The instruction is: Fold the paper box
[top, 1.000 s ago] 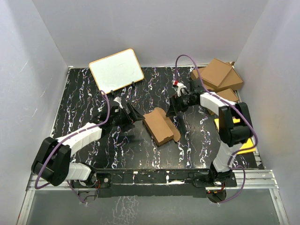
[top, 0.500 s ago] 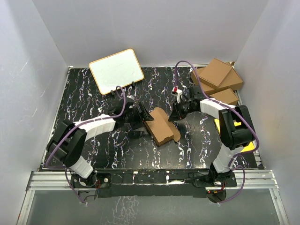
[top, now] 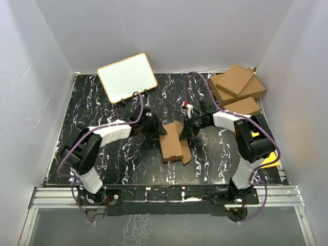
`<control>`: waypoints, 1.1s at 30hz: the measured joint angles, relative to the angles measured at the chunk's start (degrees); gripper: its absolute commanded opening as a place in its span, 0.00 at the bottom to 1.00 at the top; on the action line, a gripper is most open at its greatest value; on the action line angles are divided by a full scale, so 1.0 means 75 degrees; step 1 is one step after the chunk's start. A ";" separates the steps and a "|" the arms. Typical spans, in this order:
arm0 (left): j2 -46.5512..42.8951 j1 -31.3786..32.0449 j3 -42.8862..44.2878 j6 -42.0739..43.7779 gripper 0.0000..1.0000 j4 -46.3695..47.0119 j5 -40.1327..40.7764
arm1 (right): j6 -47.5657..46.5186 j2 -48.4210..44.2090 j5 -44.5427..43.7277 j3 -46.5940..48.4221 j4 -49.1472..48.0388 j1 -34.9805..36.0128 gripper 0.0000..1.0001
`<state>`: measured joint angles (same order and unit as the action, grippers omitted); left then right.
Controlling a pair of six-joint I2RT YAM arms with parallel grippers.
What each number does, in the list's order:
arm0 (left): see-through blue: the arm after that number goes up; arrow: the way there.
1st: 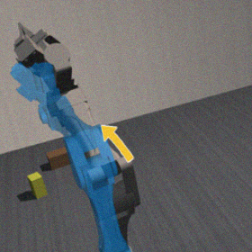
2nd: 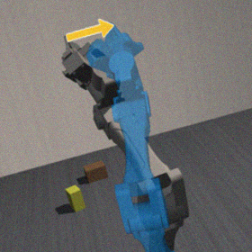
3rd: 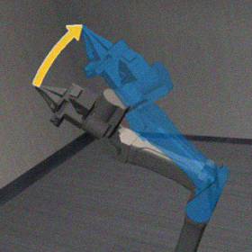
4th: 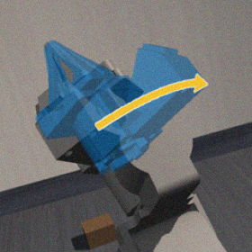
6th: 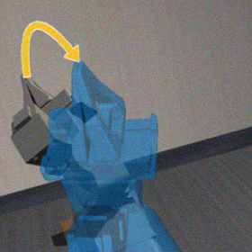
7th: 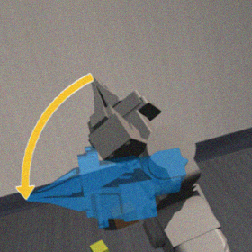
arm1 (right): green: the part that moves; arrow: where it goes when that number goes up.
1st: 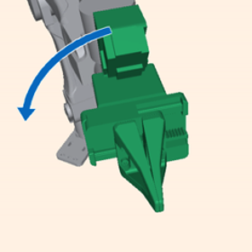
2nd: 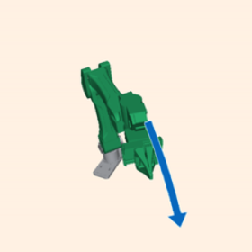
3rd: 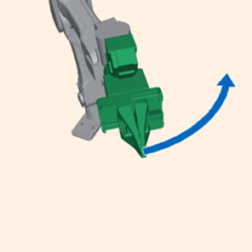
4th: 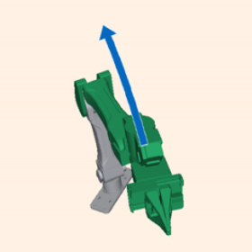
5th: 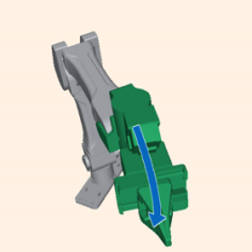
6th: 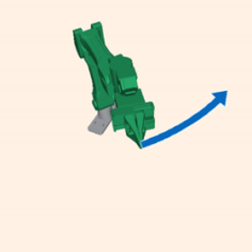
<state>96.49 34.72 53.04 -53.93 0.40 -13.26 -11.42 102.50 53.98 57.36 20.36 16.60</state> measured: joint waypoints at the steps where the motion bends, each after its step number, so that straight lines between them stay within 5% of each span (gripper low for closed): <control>1: 0.0047 -0.0006 0.0099 0.0073 0.53 -0.0085 0.0029 | 0.0050 0.0000 0.0006 -0.0076 -0.0012 0.0050 0.08; 19: 0.0761 -0.0356 0.1172 0.1460 0.63 -0.0752 -0.0233 | -0.0289 -0.0012 -0.0233 -0.0388 0.0020 0.0280 0.12; 33: -0.1195 -0.0551 0.0020 0.1839 0.75 -0.0816 -0.0533 | 0.0866 -0.0458 0.0813 -0.1486 -0.0970 0.0085 0.11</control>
<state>87.53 30.59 53.19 -40.14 -5.72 -17.26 -4.93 99.07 60.07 46.22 13.08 17.23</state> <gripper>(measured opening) 0.746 0.111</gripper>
